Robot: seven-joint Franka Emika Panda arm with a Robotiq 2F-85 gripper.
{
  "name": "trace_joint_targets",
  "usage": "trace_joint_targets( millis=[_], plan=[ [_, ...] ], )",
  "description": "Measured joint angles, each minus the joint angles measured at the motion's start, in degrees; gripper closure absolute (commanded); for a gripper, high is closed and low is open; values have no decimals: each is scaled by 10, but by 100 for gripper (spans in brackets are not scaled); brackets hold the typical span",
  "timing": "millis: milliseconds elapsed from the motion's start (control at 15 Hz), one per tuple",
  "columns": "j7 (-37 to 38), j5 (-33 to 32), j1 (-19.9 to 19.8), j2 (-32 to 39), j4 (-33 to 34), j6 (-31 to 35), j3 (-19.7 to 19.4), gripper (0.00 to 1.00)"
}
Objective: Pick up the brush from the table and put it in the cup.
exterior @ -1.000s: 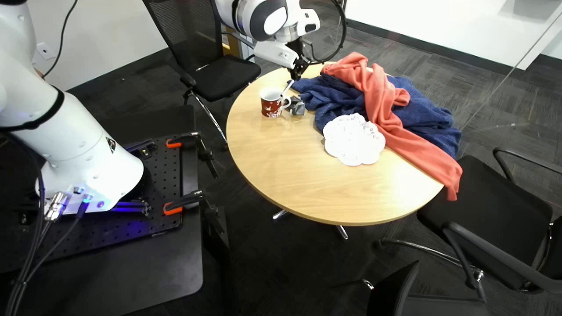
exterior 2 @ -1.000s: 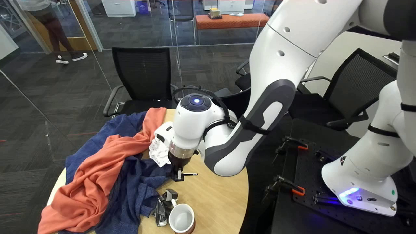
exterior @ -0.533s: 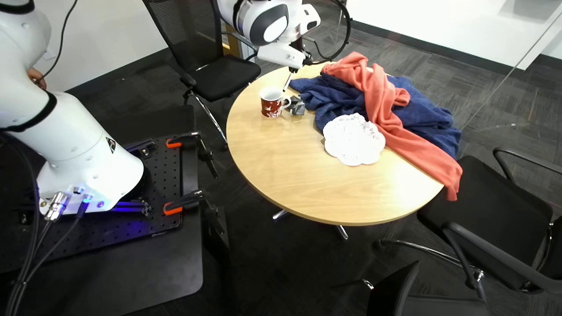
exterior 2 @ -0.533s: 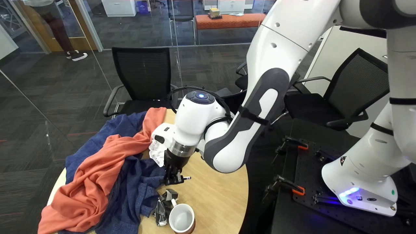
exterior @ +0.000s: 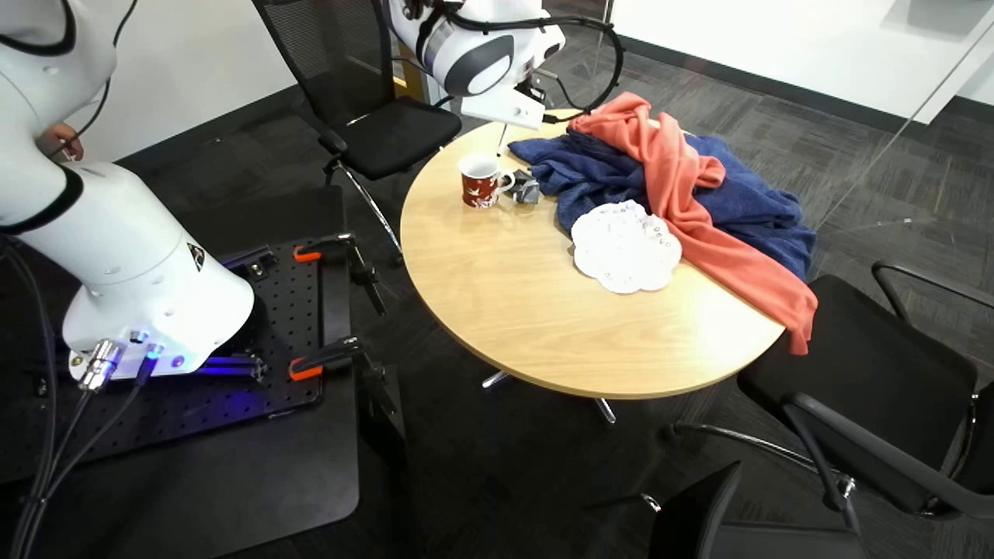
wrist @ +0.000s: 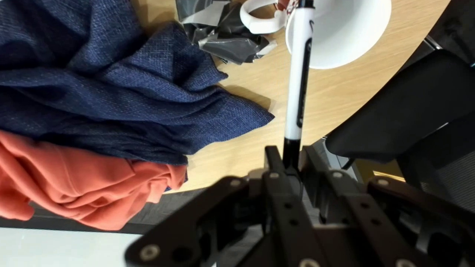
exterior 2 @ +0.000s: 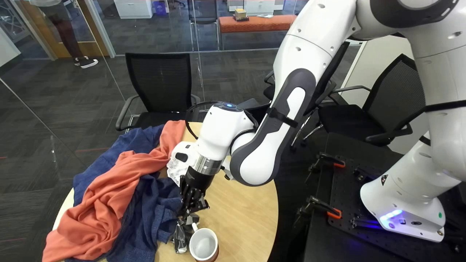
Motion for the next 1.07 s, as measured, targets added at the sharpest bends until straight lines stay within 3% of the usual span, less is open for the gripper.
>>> trace_joint_targets(
  millis=[400, 1067],
  plan=[
    [-57, -31, -57, 77, 2, 0, 56, 95],
    [-128, -80, -76, 169, 15, 11, 74, 95]
  ],
)
